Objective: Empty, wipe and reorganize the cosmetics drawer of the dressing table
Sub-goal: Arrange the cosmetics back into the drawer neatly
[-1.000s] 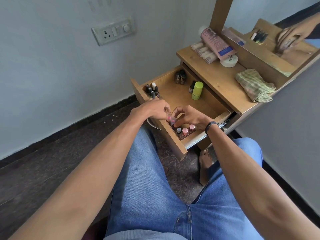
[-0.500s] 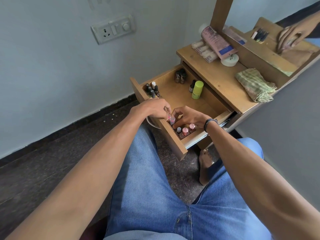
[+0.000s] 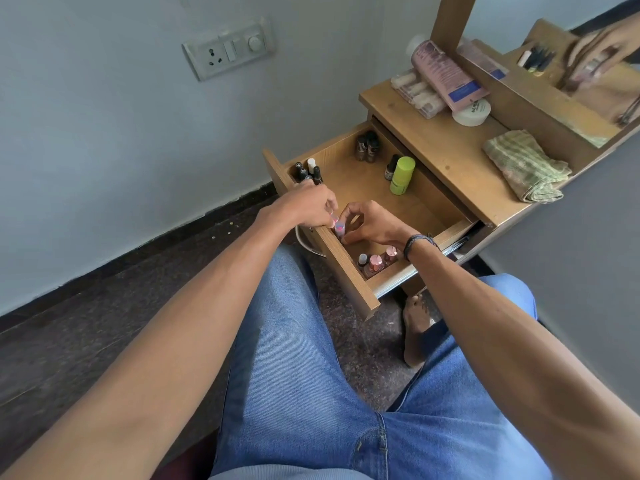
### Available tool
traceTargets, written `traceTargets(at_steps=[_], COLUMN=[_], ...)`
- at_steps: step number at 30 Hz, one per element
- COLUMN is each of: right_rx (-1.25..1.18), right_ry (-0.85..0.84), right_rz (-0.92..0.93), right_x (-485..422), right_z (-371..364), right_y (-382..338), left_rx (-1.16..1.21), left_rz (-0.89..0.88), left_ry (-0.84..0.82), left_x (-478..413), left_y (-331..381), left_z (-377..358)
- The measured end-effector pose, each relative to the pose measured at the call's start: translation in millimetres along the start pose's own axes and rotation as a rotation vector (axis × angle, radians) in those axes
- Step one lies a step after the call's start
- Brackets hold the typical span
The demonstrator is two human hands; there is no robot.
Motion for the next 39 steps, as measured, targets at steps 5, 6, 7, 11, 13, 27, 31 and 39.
traceTargets(at_steps=[5, 6, 7, 11, 13, 27, 31, 39], right_rx=[0.034, 0.037, 0.037, 0.037, 0.041, 0.044, 0.083, 0.033], right_ry=[-0.026, -0.028, -0.028, -0.023, -0.023, -0.023, -0.012, -0.023], right_rz=[0.012, 0.018, 0.025, 0.036, 0.037, 0.032, 0.057, 0.042], right_x=[0.1, 0.0, -0.3, -0.2, -0.6, -0.2, 1.1, 2.8], right_z=[-1.2, -1.8, -2.1, -2.9, -3.1, -5.1, -4.2, -3.9], right_y=[1.6, 2.0, 2.5, 4.1, 5.8, 8.4, 5.1, 2.7], left_rx=[-0.046, -0.041, -0.035, -0.015, -0.013, -0.096, -0.088, 0.007], left_rz=[0.038, 0.049, 0.059, 0.078, 0.089, 0.099, 0.065, 0.062], left_ry=[-0.064, -0.077, -0.086, -0.098, -0.107, -0.075, -0.065, -0.006], left_x=[-2.4, -2.2, -1.8, -0.1, 0.9, 3.9, 4.0, -2.1], left_y=[-2.1, -1.7, -1.0, 2.2, 3.4, 3.4, 4.1, -3.7], left_z=[0.3, 0.5, 0.9, 3.8, 5.4, 1.7, 0.4, -0.1])
Point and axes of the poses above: each hand's wrist, its own x-axis away from the middle knuckle, its own z-axis out of the back of the hand, y = z × x, the point moved 1 cm from there along -x, towards the middle knuckle, and after that the axes turned 8 degrees about x, right-handed, at the moved point
